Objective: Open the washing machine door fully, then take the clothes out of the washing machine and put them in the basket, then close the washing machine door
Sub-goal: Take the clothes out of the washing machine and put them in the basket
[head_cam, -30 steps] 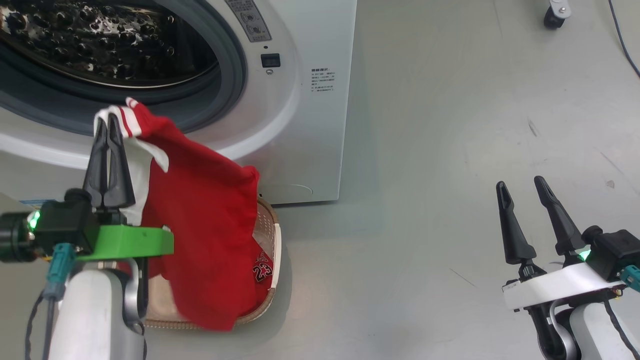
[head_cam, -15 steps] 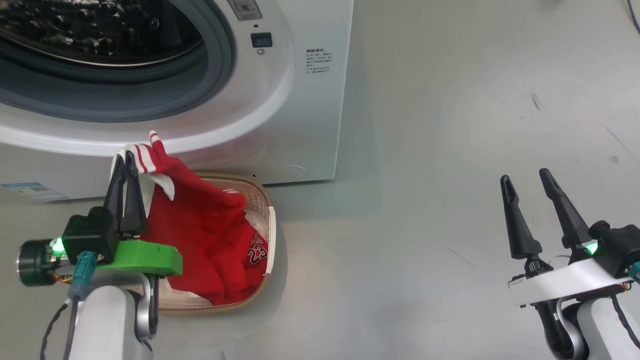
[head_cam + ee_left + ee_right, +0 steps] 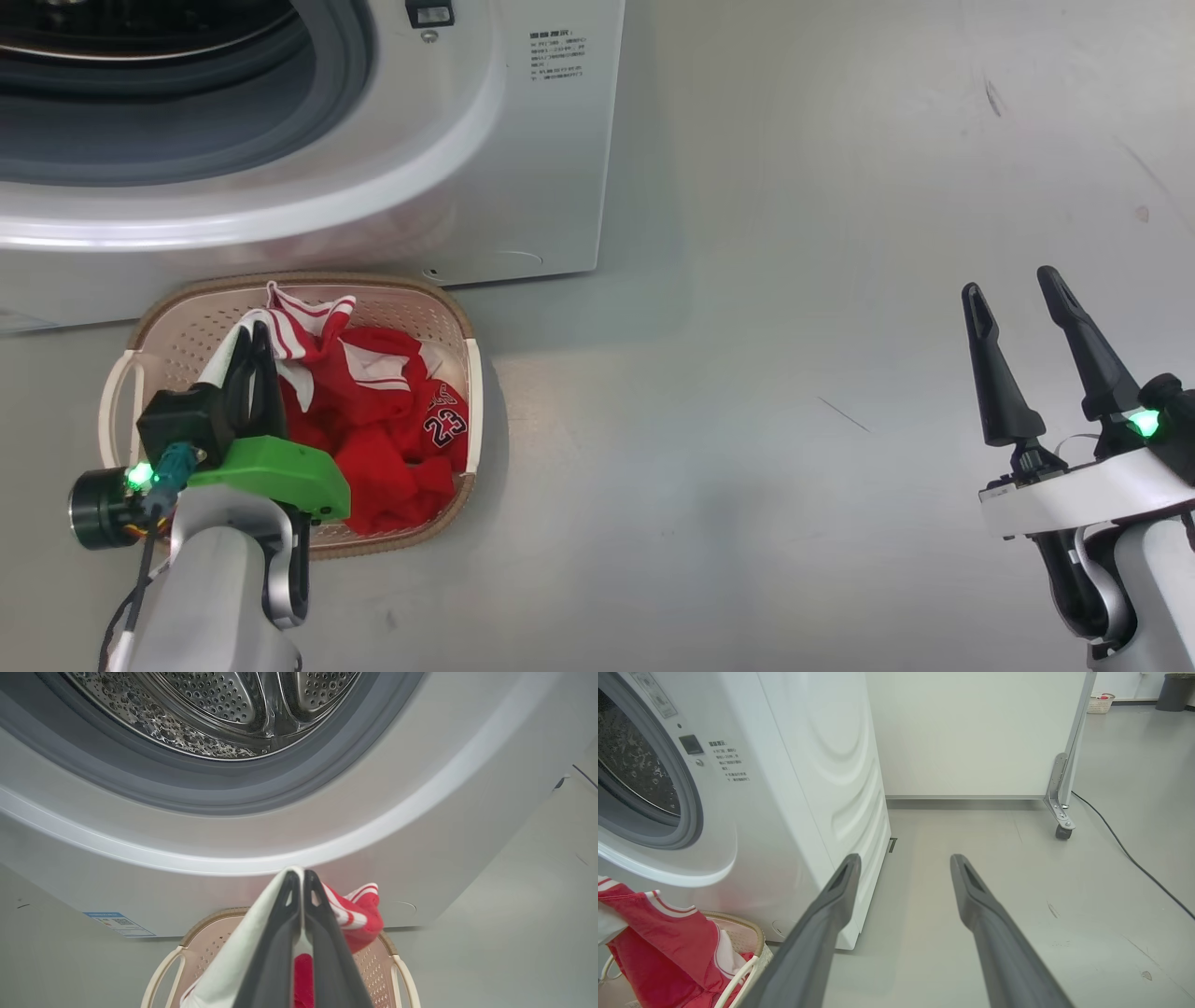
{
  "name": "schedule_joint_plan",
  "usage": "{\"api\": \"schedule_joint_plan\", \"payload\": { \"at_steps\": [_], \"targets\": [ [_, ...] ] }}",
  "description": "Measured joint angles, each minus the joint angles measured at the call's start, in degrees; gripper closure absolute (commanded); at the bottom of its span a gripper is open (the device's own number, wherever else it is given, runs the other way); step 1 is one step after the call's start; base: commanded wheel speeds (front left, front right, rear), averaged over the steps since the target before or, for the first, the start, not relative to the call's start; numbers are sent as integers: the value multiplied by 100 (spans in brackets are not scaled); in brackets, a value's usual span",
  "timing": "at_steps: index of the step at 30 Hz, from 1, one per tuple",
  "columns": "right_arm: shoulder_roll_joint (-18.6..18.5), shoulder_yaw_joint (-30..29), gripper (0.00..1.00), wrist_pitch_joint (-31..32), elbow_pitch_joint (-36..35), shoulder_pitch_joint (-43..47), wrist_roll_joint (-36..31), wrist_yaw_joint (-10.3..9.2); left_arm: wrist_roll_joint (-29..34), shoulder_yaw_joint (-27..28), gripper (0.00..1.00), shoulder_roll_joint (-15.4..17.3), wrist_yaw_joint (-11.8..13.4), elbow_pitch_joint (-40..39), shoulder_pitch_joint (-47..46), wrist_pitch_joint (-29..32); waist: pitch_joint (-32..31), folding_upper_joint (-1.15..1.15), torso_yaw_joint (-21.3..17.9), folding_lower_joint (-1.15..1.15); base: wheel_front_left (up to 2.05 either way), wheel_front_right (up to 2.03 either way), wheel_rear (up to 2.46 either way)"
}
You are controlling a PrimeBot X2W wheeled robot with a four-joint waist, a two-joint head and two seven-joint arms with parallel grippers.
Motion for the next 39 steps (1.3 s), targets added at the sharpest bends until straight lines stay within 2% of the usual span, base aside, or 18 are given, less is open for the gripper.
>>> {"api": "schedule_joint_plan", "payload": {
  "at_steps": [5, 14, 18, 36, 37, 38, 39],
  "targets": [
    [-87, -32, 0, 0, -22, -71, 47, 0, -300, -69, 100, -2, 19, 499, -194, 94, 226, 0, -80, 0, 0, 0, 0],
    [-271, -124, 0, 0, -78, -129, 89, 0, -1574, 224, 100, -3, 75, 1180, -599, 93, 579, 0, -158, 0, 0, 0, 0],
    [-323, -87, 0, 0, -105, -213, 93, 0, -1900, 288, 100, -3, 77, 1478, -738, 70, 717, 0, -171, 0, 0, 0, 0],
    [-363, -127, 0, 0, -136, -335, 109, 0, -2167, 147, 100, -8, 127, 2741, -1116, -59, 993, 0, -308, 1, 0, 0, 0],
    [-360, -127, 0, 0, -136, -336, 110, 0, -2186, 142, 63, -8, 127, 2798, -1122, -60, 994, 0, -309, 1, 0, 0, 0],
    [-356, -127, 0, 0, -136, -339, 111, 0, -2210, 144, 0, -8, 127, 2846, -1136, -68, 994, 0, -309, 1, 0, 0, 0],
    [-353, -127, 0, 0, -135, -345, 113, 0, -2217, 155, 0, -8, 127, 2874, -1155, -78, 992, 0, -307, 1, 0, 0, 0]
  ]
}}
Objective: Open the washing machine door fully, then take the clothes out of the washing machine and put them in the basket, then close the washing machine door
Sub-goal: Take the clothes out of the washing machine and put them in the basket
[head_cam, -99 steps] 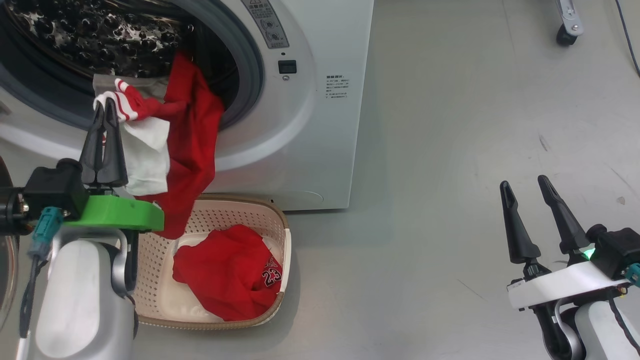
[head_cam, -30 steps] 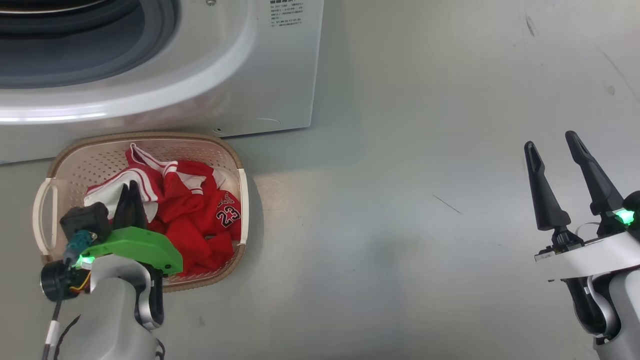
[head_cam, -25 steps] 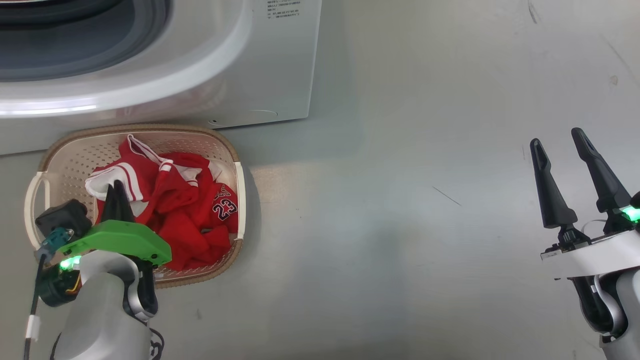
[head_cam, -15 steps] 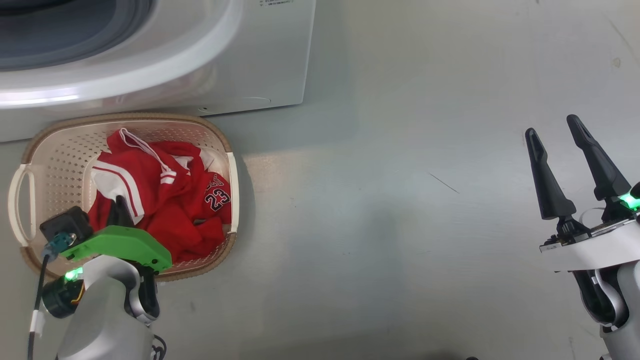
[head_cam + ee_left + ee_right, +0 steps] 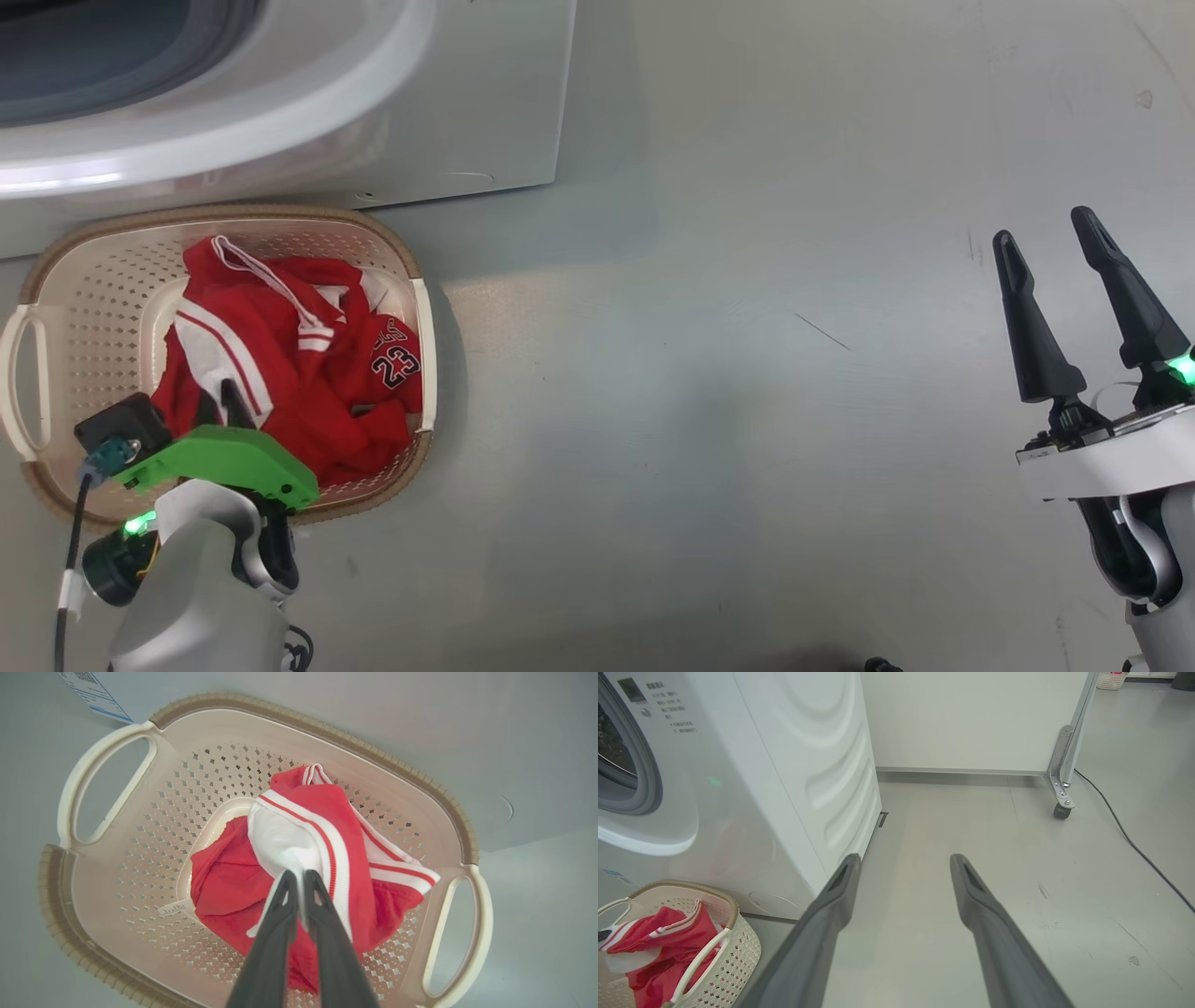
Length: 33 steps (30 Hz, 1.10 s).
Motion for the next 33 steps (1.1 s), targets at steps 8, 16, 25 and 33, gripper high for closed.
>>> {"api": "schedule_joint_plan", "payload": {
  "at_steps": [8, 16, 25, 33],
  "targets": [
    [54, -8, 0, 0, 88, -45, 24, 0, 68, -3, 0, 0, 1, 311, -147, -88, -144, 0, 50, 0, 0, 0, 0],
    [192, 48, 0, 0, 186, -45, 21, 0, 378, -182, 0, -2, 1, 300, -147, -90, -474, 0, 112, 0, 0, 0, 0],
    [349, -51, 0, 0, 339, -20, -26, 0, 859, -379, 0, -3, -30, -485, -150, -91, -984, 0, 225, -1, 0, 0, 0],
    [478, -153, 0, 0, 464, 135, -115, 0, 1068, -502, 0, -3, -278, -1232, 168, -91, -1508, 0, 372, 0, 0, 0, 0]
  ]
}}
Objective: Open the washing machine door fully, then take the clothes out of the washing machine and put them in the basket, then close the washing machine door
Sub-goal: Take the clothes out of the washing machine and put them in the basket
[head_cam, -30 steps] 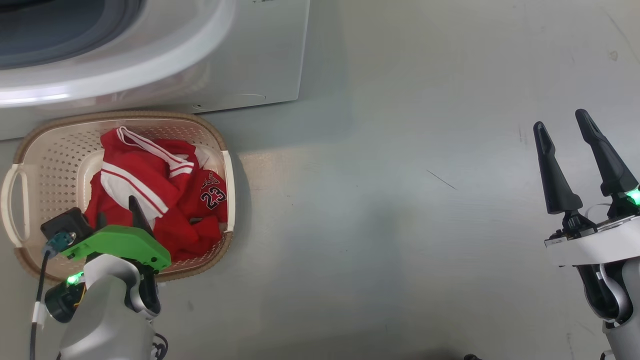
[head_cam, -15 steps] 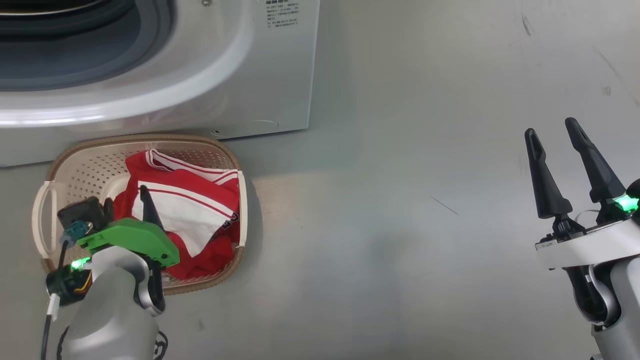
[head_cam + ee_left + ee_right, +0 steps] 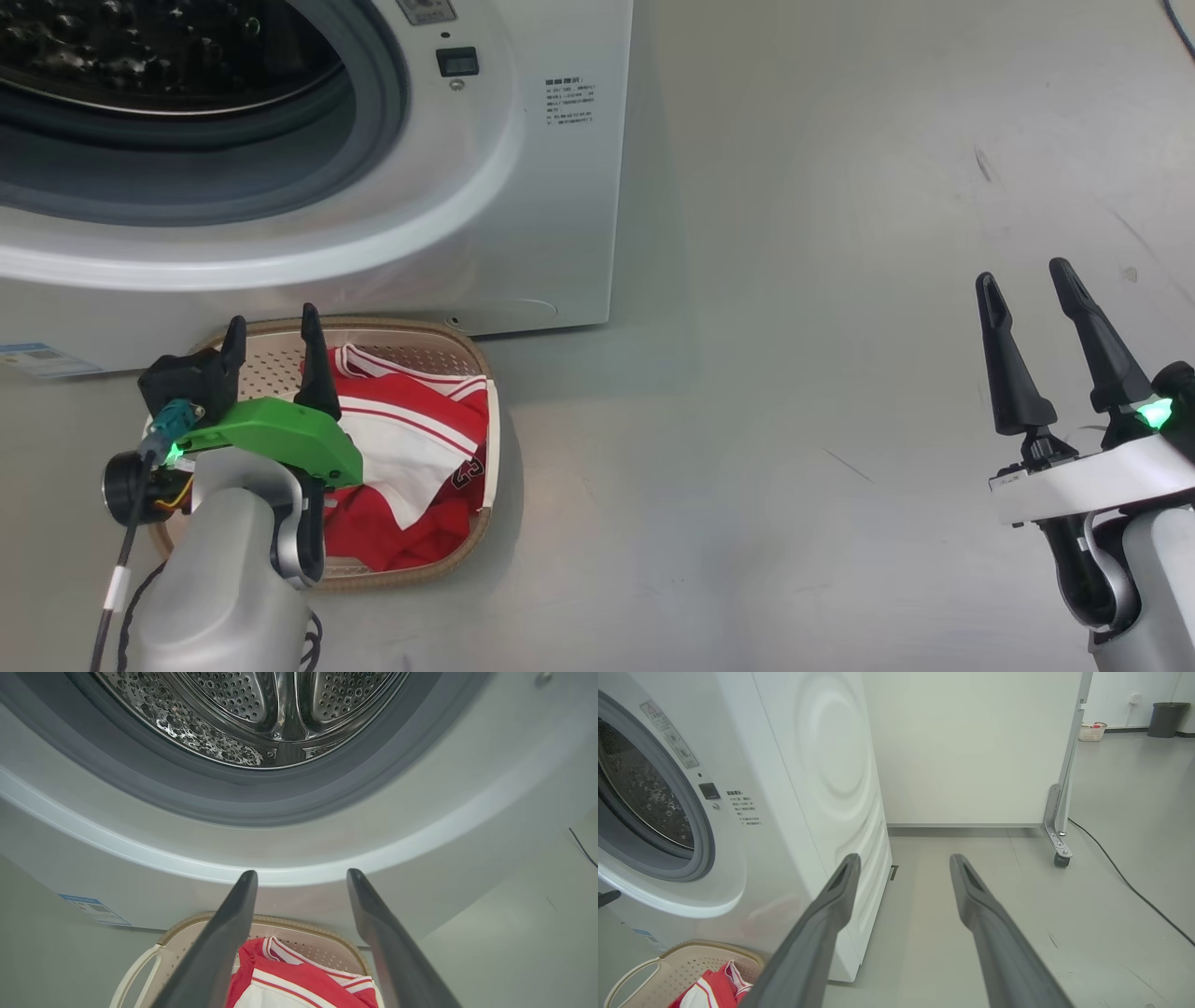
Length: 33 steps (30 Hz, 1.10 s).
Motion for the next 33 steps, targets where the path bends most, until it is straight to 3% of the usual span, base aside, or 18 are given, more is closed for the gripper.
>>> {"api": "schedule_joint_plan", "payload": {
  "at_steps": [4, 13, 33],
  "targets": [
    [78, -91, 0, 0, 66, 156, -31, 0, 169, -60, 0, 0, -120, -477, 270, 0, -335, 0, 98, 0, 0, 0, 0],
    [243, -325, 0, 0, 110, 367, -122, 0, 567, -154, 0, 3, -134, -1144, 769, -1, -863, 0, 272, 0, 0, 0, 0],
    [599, -499, 0, 0, 204, 858, -365, 0, 469, -163, 0, 25, -311, -2541, 1966, -16, -1689, 0, 422, -1, 0, 0, 0]
  ]
}}
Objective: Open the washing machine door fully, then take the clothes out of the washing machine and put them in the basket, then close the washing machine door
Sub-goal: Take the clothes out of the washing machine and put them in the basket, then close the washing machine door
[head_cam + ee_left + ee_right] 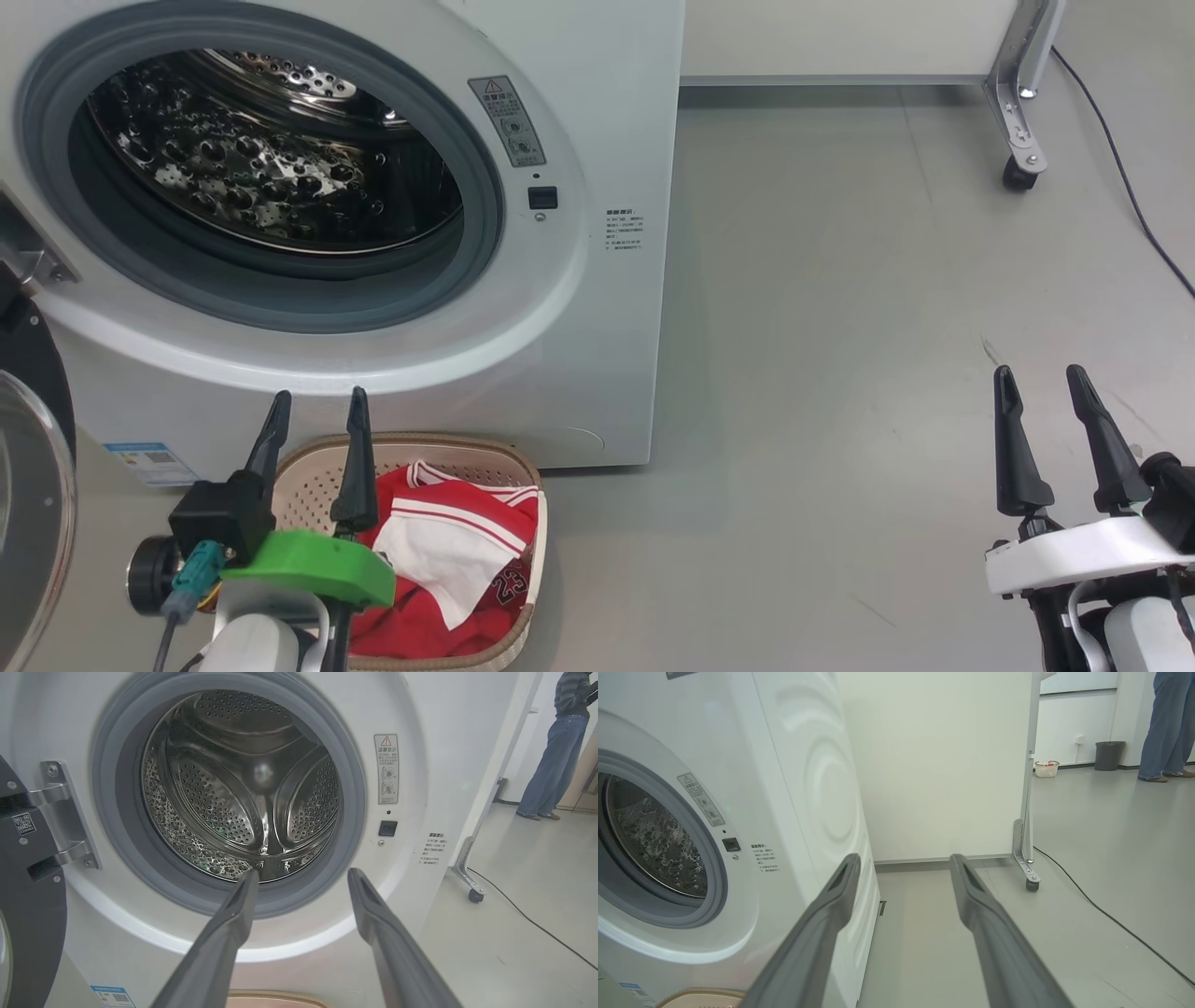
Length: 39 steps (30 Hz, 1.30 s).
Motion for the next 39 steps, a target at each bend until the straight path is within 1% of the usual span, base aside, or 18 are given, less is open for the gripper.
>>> {"api": "schedule_joint_plan", "payload": {
  "at_steps": [7, 8, 14, 39],
  "targets": [
    [45, -5, 0, 0, -14, 68, -37, 0, 0, -47, 0, 18, -34, -350, 285, 0, -72, 0, 8, 0, 0, 0, 0],
    [55, -5, 0, 0, -18, 77, -52, 0, 0, -68, 0, 21, -70, -389, 306, 0, -76, 0, 5, 0, 0, 0, 0],
    [98, -10, 0, 0, -38, 80, -76, 0, 0, -124, 0, 29, -70, -600, 431, 0, -91, 0, -14, 0, 0, 0, 0],
    [154, -15, 0, 0, -83, 88, -145, 0, -1, -187, 0, 42, -70, -859, 703, 0, -101, 0, -48, 0, 0, 0, 0]
  ]
}}
